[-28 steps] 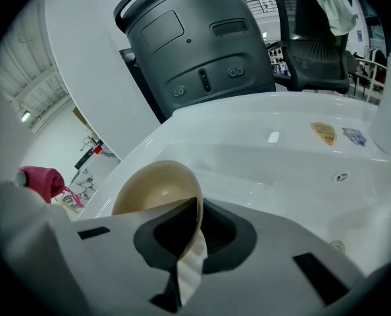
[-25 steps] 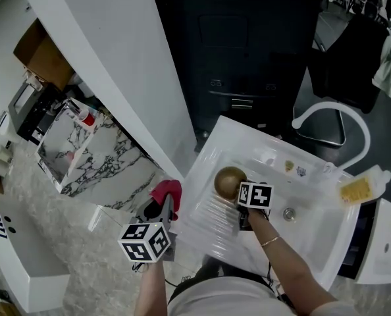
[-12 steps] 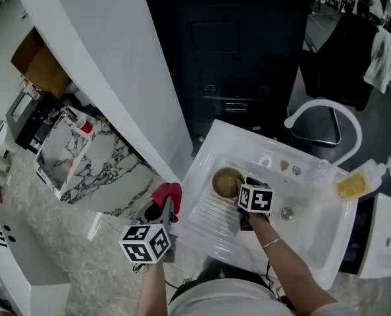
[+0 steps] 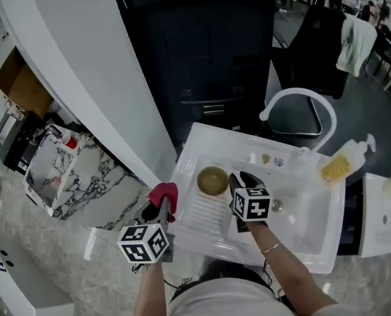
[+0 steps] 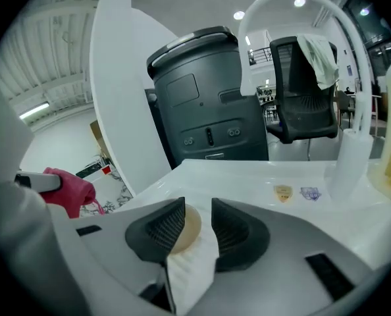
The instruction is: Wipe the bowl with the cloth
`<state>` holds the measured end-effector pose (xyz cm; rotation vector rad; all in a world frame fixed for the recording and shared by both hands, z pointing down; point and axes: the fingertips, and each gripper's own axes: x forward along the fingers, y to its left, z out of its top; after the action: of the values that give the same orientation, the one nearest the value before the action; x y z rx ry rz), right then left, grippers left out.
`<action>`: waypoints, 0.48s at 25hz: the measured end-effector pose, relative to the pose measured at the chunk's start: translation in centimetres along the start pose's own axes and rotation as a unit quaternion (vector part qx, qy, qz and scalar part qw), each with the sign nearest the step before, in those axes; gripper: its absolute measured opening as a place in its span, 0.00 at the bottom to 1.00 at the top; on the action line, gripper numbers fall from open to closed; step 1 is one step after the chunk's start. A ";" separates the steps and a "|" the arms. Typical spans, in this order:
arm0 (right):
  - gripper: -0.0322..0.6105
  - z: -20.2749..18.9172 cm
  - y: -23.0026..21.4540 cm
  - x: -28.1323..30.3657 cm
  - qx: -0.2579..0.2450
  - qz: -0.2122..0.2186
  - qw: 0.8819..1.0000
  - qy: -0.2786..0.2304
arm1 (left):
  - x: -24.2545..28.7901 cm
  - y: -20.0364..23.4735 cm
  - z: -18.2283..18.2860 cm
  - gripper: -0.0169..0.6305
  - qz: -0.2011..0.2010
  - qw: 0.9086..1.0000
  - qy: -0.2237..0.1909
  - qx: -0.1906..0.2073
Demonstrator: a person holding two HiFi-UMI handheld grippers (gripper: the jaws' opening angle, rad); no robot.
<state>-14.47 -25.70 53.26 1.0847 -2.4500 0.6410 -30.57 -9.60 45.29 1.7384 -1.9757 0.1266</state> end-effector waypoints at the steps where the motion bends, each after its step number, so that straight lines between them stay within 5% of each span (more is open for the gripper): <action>1: 0.25 0.3 0.2 -0.8 -0.003 0.000 1.000 -0.008 | 0.0 -0.2 0.0 0.09 -0.003 1.000 0.000 0.005; 12: 0.21 2.9 1.8 -9.8 -0.008 -0.007 0.995 -0.102 | -0.1 -2.8 -0.1 0.09 -0.037 0.998 -0.003 0.056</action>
<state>-10.14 -20.46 45.38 1.2124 -2.6123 0.5275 -27.87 -9.95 44.66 1.8821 -1.9394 0.2092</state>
